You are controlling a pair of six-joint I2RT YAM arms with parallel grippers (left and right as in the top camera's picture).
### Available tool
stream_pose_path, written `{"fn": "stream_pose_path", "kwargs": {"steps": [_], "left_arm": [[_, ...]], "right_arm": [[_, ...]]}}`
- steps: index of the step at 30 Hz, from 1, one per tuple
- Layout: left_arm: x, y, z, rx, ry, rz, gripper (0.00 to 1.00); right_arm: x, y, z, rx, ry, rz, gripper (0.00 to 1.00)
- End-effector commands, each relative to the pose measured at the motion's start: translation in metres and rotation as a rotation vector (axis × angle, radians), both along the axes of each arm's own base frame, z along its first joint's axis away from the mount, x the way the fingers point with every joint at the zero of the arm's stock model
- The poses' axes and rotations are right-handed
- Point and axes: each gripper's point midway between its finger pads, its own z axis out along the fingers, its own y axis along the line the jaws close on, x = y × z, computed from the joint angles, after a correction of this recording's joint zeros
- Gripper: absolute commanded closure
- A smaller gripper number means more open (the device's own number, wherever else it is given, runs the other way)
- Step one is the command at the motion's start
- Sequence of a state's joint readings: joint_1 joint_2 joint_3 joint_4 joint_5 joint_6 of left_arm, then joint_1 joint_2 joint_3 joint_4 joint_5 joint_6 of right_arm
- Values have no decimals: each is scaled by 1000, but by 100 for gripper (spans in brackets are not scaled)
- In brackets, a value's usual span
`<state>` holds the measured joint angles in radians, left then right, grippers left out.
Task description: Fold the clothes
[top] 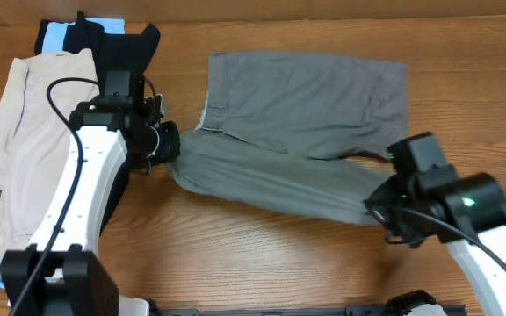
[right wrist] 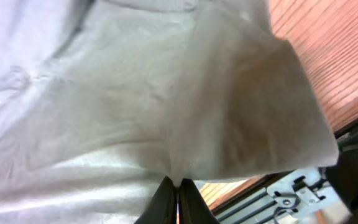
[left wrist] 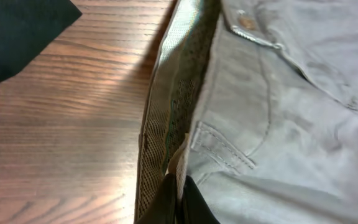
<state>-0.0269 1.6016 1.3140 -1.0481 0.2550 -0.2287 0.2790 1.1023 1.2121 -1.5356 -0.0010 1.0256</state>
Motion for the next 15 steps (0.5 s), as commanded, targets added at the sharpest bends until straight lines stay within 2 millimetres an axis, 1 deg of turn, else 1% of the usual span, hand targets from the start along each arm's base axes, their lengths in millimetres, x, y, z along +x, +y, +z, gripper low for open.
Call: {"fn": "stream_pose_path", "kwargs": {"steps": [1, 6, 9, 12, 15], "left_arm": [[2, 9, 33, 49, -110, -8, 96], [-15, 9, 71, 46, -208, -6, 96], [-28, 10, 86, 48, -242, -5, 96], [-38, 11, 96, 53, -261, -2, 96], [-40, 13, 96, 65, -260, 2, 96]], "right_arm": [[-1, -20, 22, -71, -71, 33, 96], [-14, -24, 47, -55, -139, 27, 96], [-18, -25, 58, -46, -185, 30, 96], [-13, -24, 62, -54, -221, 64, 96], [5, -21, 61, -73, -241, 117, 96]]}}
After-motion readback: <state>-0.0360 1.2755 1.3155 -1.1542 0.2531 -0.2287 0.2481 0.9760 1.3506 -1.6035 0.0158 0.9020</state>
